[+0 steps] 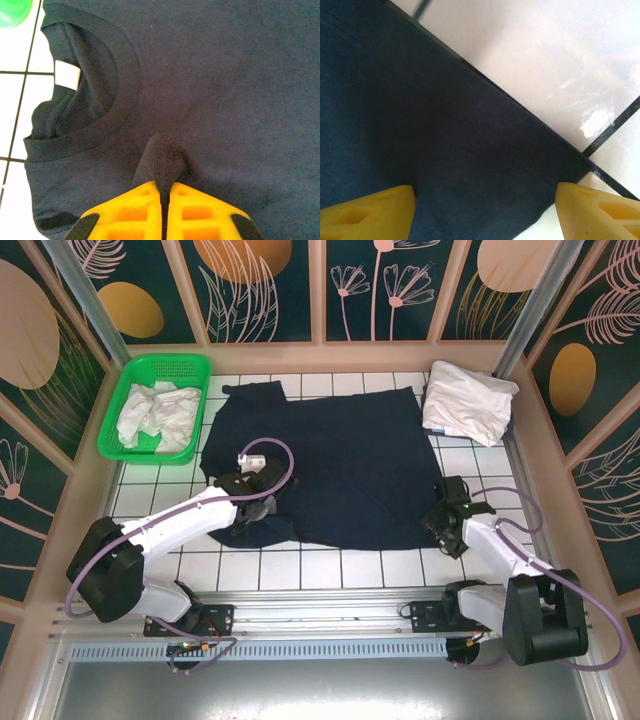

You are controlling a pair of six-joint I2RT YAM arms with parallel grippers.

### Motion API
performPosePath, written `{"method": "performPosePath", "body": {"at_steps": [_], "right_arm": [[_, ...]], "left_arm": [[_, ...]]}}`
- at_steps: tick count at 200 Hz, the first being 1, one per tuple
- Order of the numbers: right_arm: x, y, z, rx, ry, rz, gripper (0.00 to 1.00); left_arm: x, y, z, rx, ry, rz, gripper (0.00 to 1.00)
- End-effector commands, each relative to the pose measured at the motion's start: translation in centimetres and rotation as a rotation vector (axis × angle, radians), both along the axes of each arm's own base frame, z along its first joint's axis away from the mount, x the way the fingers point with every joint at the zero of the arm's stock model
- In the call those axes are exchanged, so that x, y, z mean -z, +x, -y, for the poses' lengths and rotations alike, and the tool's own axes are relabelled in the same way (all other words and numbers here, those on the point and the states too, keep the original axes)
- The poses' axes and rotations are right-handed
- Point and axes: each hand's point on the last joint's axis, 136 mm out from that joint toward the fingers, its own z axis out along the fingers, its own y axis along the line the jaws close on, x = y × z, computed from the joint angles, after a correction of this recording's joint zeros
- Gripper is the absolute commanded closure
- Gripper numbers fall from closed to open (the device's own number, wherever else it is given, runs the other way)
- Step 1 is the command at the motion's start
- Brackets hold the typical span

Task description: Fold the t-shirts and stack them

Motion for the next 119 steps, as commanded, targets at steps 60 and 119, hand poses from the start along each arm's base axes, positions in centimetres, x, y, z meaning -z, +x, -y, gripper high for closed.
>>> {"method": "performPosePath", "body": {"at_steps": [60, 119], "right_arm": [[-0.1, 0.1, 1.0, 0.049, 0.006, 0.037, 0.90], [-5.6, 4.2, 1.4, -0.075, -0.068, 0.087, 1.00]], "left_arm": [[-1.7, 0.8, -1.5, -0.055, 0.050, 0.060, 1.00], [-3.6, 2.8, -1.6, -0.066, 0.089, 0.117, 1.00]]}}
